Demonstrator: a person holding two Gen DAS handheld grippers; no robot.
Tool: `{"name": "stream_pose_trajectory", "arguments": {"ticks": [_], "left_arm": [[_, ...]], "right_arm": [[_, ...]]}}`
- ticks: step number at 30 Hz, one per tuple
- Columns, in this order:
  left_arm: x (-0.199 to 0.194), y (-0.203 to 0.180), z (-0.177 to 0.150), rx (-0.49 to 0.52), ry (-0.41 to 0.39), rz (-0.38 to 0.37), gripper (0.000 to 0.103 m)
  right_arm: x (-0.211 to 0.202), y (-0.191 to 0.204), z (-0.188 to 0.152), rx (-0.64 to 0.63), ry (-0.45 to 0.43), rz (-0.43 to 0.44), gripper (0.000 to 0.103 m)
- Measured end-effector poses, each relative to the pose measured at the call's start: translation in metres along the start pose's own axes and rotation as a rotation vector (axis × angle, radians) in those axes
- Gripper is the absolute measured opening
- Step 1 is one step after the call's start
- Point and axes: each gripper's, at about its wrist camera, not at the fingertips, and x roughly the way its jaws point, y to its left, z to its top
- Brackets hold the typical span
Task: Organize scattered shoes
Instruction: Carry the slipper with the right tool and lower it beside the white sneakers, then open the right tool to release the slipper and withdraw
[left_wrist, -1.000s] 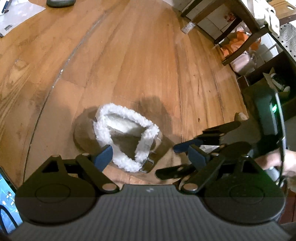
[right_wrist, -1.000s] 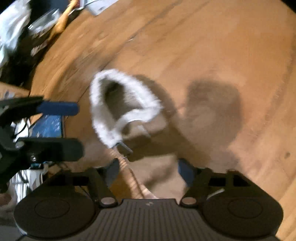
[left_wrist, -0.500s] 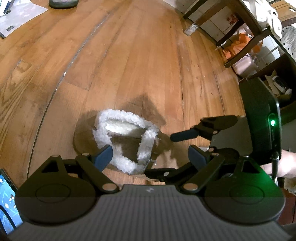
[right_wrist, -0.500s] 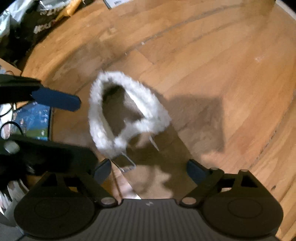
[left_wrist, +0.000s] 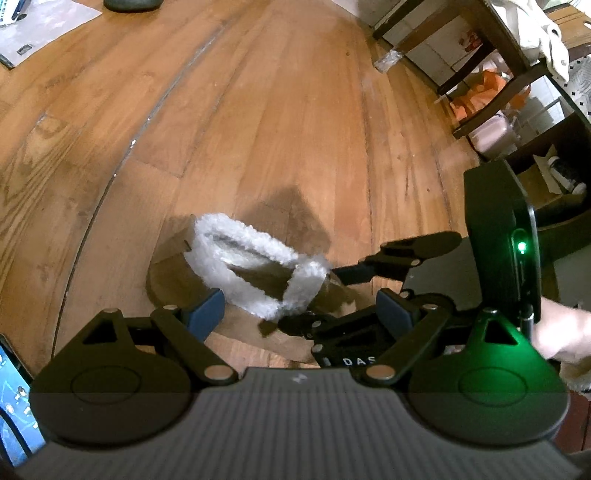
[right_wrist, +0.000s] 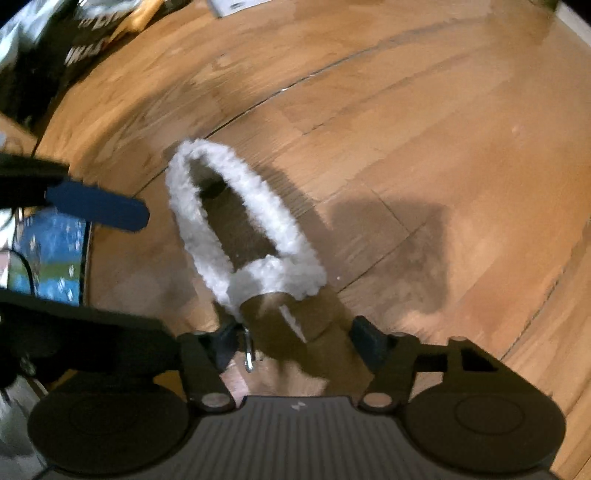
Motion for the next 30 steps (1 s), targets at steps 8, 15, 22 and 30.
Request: {"name": "stream_pose_trajectory", "arguments": {"ticks": [8, 15, 22, 30], "left_arm": [[-0.013, 0.003, 0.001, -0.014, -0.058, 0.012, 0.09], [-0.022, 0.007, 0.001, -0.024, -0.089, -0.001, 0.09], [-0.024, 0.003, 0.001, -0.018, -0.088, -0.004, 0.09], [-0.034, -0.001, 0.004, -0.003, -0.115, 0.018, 0.091]], "right_arm": [[-0.001, -0.02, -0.005, 0.355, 0.055, 0.09, 0.053], [0.004, -0.041, -0.024, 0.676, 0.114, 0.192, 0.05], [0.017, -0.059, -0.054, 1.025, 0.15, 0.364, 0.049], [0.019, -0.062, -0.059, 1.131, 0.046, 0.513, 0.062]]}}
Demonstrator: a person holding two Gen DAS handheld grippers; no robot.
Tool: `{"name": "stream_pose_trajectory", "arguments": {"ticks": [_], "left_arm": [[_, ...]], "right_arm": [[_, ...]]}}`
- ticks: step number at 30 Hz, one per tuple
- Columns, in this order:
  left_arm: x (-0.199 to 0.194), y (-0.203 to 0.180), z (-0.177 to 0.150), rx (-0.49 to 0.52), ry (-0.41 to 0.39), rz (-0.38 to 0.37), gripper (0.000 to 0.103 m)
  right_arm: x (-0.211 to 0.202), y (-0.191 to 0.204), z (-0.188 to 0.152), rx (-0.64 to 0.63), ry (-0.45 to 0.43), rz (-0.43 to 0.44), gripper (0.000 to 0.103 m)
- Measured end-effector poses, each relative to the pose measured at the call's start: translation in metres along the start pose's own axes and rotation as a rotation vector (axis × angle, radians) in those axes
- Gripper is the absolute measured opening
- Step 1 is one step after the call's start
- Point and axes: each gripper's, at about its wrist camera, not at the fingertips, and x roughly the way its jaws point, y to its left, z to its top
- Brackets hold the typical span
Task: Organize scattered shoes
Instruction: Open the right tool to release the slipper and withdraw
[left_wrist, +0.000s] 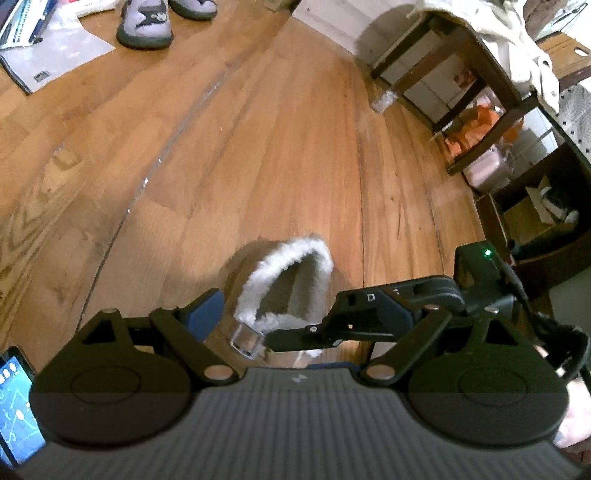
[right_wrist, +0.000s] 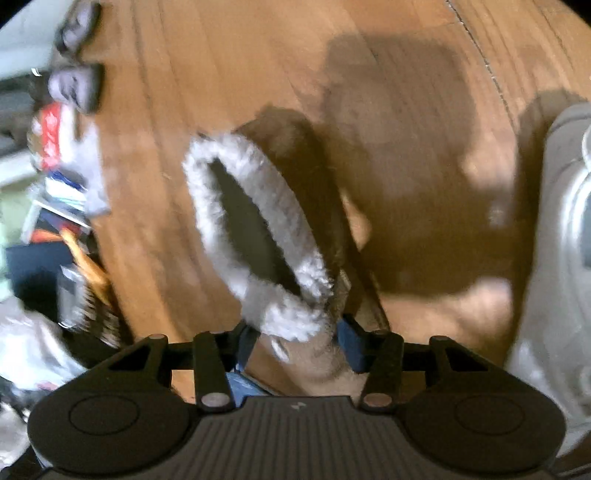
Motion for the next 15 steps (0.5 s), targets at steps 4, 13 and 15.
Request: {"name": "stream_pose_trajectory", "arguments": {"ticks": [4, 13, 15], "left_arm": [[0.003, -0.002, -0.001, 0.001, 0.028, -0.005, 0.091], [0.033, -0.065, 0.003, 0.146, 0.093, -0.09, 0.091], [0.051, -0.102, 0.004, 0.209, 0.111, -0.143, 0.091]], "right_arm": [[-0.026, -0.006, 0.006, -0.044, -0.032, -0.031, 0.069], [-0.152, -0.042, 0.015, -0.142, -0.182, -0.065, 0.068], [-0.181, -0.045, 0.011, -0.208, -0.254, -0.127, 0.068]]}}
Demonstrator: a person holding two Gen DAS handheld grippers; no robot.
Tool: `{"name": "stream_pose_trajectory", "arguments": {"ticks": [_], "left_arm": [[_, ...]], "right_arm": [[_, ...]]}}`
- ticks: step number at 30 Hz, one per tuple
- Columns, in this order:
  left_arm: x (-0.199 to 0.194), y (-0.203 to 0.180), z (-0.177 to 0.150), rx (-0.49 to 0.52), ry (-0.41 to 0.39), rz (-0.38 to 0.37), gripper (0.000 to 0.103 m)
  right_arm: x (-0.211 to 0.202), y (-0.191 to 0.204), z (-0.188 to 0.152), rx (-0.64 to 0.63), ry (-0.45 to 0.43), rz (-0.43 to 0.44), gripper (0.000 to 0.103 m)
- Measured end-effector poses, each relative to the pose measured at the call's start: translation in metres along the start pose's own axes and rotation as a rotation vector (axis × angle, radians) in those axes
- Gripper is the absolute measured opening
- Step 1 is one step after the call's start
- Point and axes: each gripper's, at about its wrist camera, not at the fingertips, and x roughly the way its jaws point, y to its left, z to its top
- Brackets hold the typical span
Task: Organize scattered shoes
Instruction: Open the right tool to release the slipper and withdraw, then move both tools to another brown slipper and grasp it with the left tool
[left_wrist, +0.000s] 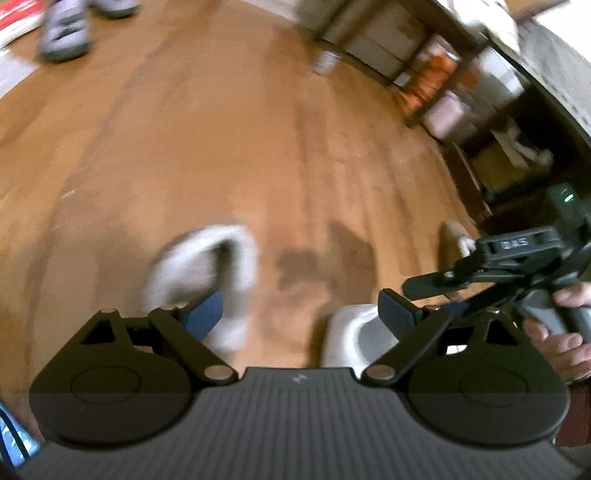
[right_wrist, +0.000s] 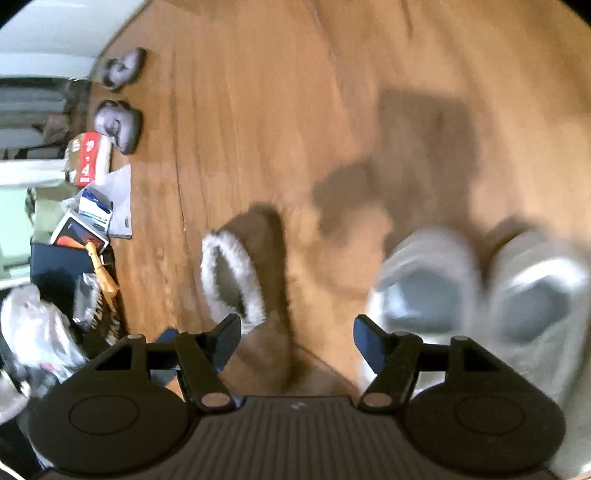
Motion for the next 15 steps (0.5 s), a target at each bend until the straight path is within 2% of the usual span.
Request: {"name": "stream_pose_trajectory", "arguments": {"ticks": [2, 5, 7, 8, 9, 12, 14, 15], "left_arm": [[0.02, -0.027, 0.009, 0.036, 0.019, -0.049, 0.091], [0.06, -0.076, 0.023, 0.108, 0.073, -0.135, 0.091], [0.083, -0.104, 0.029, 0.143, 0.109, -0.181, 0.091], [0.096, -0.122, 0.031, 0.166, 0.125, -0.198, 0.091], [0.103, -0.132, 0.032, 0.181, 0.13, -0.205, 0.091], [0.133, -0.177, 0.035, 0.243, 0.145, -0.224, 0.091], [0.155, -0.202, 0.037, 0.266, 0.156, -0.237, 0.091], [0.166, -0.211, 0.038, 0.271, 0.165, -0.232, 0.091]], "right_arm": [[-0.036, -0.01, -0.002, -0.096, -0.139, -0.131, 0.068], [-0.07, -0.033, -0.004, -0.116, -0.255, -0.199, 0.058], [-0.092, -0.059, -0.003, -0.048, -0.306, -0.209, 0.034], [-0.105, -0.076, -0.003, -0.002, -0.335, -0.215, 0.014], [-0.113, -0.091, -0.004, 0.028, -0.354, -0.228, 0.0], [-0.142, -0.143, -0.012, 0.126, -0.448, -0.276, 0.0], [-0.153, -0.168, -0.017, 0.181, -0.48, -0.256, 0.001], [-0.159, -0.182, -0.02, 0.21, -0.497, -0.243, 0.006]]}}
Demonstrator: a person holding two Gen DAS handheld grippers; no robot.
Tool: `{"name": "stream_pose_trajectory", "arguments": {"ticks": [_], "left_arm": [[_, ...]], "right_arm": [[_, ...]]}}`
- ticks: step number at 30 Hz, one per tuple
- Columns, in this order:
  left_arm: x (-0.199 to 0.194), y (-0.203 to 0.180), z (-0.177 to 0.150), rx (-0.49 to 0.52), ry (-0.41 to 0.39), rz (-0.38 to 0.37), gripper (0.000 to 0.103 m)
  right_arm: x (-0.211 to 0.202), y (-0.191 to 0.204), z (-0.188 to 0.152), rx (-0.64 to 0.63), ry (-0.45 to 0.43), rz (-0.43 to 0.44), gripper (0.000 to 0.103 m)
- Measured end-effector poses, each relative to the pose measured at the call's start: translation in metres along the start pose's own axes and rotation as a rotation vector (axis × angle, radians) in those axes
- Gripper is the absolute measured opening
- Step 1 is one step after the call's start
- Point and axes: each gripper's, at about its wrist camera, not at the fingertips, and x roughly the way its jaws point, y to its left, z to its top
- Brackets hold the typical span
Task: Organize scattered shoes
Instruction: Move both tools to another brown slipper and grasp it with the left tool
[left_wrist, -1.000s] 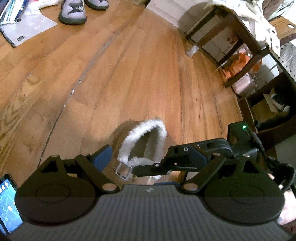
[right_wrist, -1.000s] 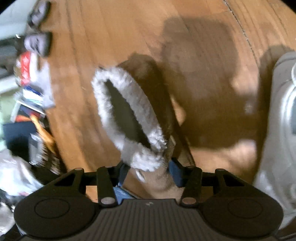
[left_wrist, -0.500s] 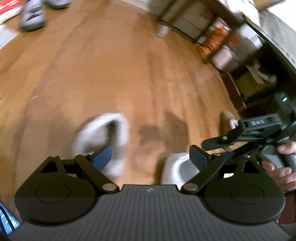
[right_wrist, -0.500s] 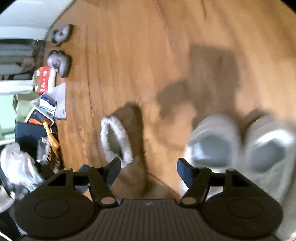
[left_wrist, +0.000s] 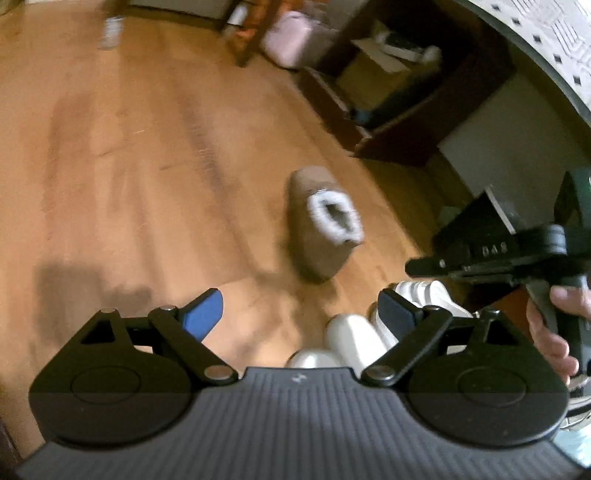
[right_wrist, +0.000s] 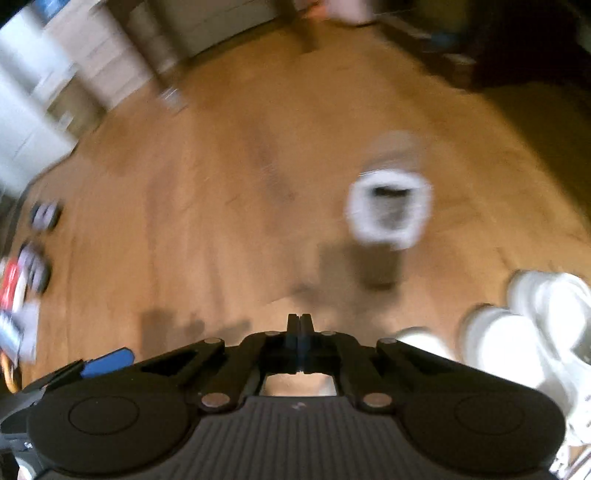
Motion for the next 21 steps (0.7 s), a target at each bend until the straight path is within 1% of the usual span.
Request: {"name": "stream_pose_trajectory", "arguments": {"ticks": [1, 2, 3, 5, 6, 8, 9, 11, 16, 21], "left_arm": [[0.017, -0.006, 0.007, 0.005, 0.018, 0.01, 0.091], [0.036, -0.014, 0.016, 0.018, 0.039, 0.029, 0.092], [0.053, -0.02, 0.023, 0.041, 0.058, 0.065, 0.092], [0.085, -0.029, 0.034, 0.08, 0.098, 0.154, 0.092], [0.095, -0.031, 0.037, 0.082, 0.113, 0.177, 0.092], [0.12, -0.033, 0.047, 0.052, 0.137, 0.162, 0.092], [0.131, -0.036, 0.052, 0.038, 0.136, 0.159, 0.092], [0.147, -0.042, 0.058, 0.027, 0.122, 0.165, 0.092], [0.191, -0.048, 0.067, -0.006, 0.126, 0.179, 0.092], [0.226, -0.042, 0.071, -0.054, 0.134, 0.205, 0.092]], "right_arm": [[-0.003, -0.023, 0.003, 0.051, -0.019, 0.026, 0.009], [-0.005, -0.033, 0.004, 0.065, -0.032, 0.037, 0.015], [-0.006, -0.041, 0.003, 0.072, -0.042, 0.043, 0.021], [-0.011, -0.061, 0.004, 0.067, -0.064, 0.056, 0.027], [-0.014, -0.068, 0.006, 0.055, -0.066, 0.064, 0.031], [-0.018, -0.083, 0.007, 0.032, -0.079, 0.097, 0.036], [-0.017, -0.085, 0.007, 0.036, -0.081, 0.112, 0.037], [-0.012, -0.1, 0.011, 0.056, -0.074, 0.169, 0.037], [0.004, -0.117, 0.022, 0.092, -0.05, 0.207, 0.037], [0.017, -0.129, 0.034, 0.123, -0.055, 0.241, 0.038]]}}
